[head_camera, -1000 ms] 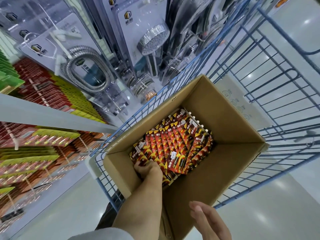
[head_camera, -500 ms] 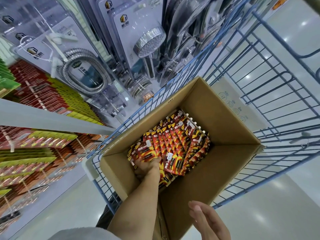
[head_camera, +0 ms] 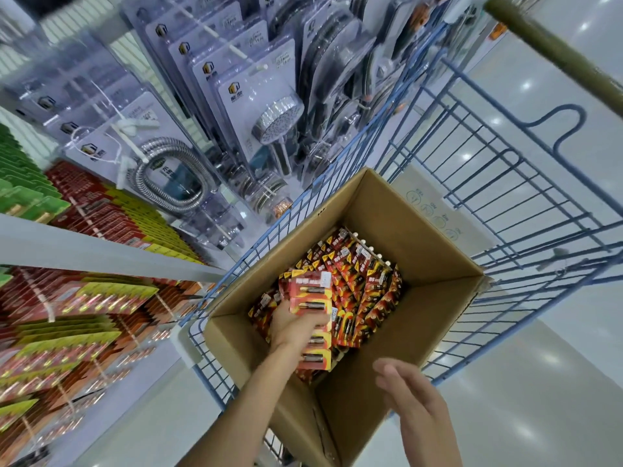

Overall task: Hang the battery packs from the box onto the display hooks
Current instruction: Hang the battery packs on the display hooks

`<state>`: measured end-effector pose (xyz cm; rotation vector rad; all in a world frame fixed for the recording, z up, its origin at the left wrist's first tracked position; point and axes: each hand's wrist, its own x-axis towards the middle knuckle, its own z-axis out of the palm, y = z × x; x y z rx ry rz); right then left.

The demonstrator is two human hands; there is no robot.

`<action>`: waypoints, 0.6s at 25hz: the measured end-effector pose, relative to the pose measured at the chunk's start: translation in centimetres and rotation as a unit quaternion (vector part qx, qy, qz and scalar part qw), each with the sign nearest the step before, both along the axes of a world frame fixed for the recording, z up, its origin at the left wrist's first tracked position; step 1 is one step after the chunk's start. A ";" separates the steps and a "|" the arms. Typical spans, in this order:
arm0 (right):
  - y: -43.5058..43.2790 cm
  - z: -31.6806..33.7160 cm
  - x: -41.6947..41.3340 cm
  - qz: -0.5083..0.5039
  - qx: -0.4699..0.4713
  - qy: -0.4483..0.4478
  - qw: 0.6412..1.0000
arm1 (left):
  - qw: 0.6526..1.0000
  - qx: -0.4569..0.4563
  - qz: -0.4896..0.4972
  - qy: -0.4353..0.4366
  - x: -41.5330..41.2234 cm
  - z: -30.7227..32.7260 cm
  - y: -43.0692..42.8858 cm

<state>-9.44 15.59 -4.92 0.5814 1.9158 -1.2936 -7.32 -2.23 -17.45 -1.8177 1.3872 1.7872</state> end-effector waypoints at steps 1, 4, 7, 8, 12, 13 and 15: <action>-0.3 -0.5 -0.5 0.013 0.002 0.023 1.000 | 0.999 -0.002 -0.041 0.024 0.9 2.4 -1.0; -2.7 -3.7 -2.3 0.070 0.015 0.053 0.996 | 0.992 -0.004 -0.054 0.111 3.9 8.6 -4.5; -7.2 -10.4 -2.8 0.212 0.048 0.015 0.976 | 0.985 -0.007 -0.024 0.168 6.4 11.9 -7.9; -8.9 -12.9 -2.4 0.262 0.061 0.002 0.963 | 0.984 -0.017 -0.016 0.177 7.1 12.4 -8.8; -14.2 -20.9 0.4 0.442 0.127 -0.010 0.888 | 0.980 -0.035 0.014 0.193 9.3 13.4 -11.2; -15.0 -22.3 1.2 0.479 0.147 -0.005 0.865 | 0.981 -0.033 0.019 0.191 9.8 13.6 -11.5; -15.9 -24.6 2.8 0.545 0.197 0.023 0.815 | 0.984 -0.024 0.028 0.177 10.7 13.5 -12.0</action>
